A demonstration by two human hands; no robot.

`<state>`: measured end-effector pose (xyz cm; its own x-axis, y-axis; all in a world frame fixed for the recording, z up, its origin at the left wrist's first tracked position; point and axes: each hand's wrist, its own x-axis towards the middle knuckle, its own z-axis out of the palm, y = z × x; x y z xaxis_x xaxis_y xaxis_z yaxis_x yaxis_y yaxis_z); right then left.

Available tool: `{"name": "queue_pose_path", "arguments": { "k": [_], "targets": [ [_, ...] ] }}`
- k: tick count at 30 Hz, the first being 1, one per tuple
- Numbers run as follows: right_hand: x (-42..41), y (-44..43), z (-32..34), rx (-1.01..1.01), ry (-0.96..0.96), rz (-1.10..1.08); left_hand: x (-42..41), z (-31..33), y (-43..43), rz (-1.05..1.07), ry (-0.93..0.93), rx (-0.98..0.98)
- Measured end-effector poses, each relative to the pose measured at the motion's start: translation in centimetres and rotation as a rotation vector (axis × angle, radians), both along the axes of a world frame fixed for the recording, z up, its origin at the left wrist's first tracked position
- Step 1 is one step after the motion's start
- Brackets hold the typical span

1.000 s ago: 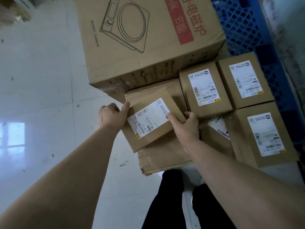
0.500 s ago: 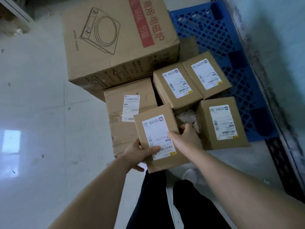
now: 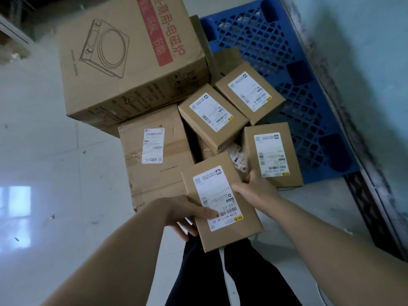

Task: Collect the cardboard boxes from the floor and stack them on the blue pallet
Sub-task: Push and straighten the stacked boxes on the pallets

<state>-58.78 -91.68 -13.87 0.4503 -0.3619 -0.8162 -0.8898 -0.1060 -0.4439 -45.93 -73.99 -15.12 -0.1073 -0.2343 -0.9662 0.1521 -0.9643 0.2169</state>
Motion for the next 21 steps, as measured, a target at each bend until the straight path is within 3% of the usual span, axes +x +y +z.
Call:
{"name": "queue_pose_path", "arguments": {
  "k": [3,8,14,18,21],
  "targets": [
    [-0.5,-0.5,-1.0,-0.003,0.027,-0.024,0.7,-0.8,-1.8,-0.068,-0.031,0.012],
    [1.8,0.1,-3.7,-0.130,0.009,-0.128,1.9,-3.5,-3.1,0.033,-0.193,-0.020],
    [5.0,1.0,-5.7,-0.116,0.019,-0.146,1.7,-4.7,-2.7,0.184,-0.151,-0.012],
    [5.6,-0.8,-5.7,-0.370,-0.068,-0.120,1.3,-5.5,-3.4,0.331,-0.238,0.075],
    [6.8,-5.2,-5.2,-0.565,-0.181,-0.211,2.0,-5.5,-4.6,0.440,-0.473,0.122]
  ]
}}
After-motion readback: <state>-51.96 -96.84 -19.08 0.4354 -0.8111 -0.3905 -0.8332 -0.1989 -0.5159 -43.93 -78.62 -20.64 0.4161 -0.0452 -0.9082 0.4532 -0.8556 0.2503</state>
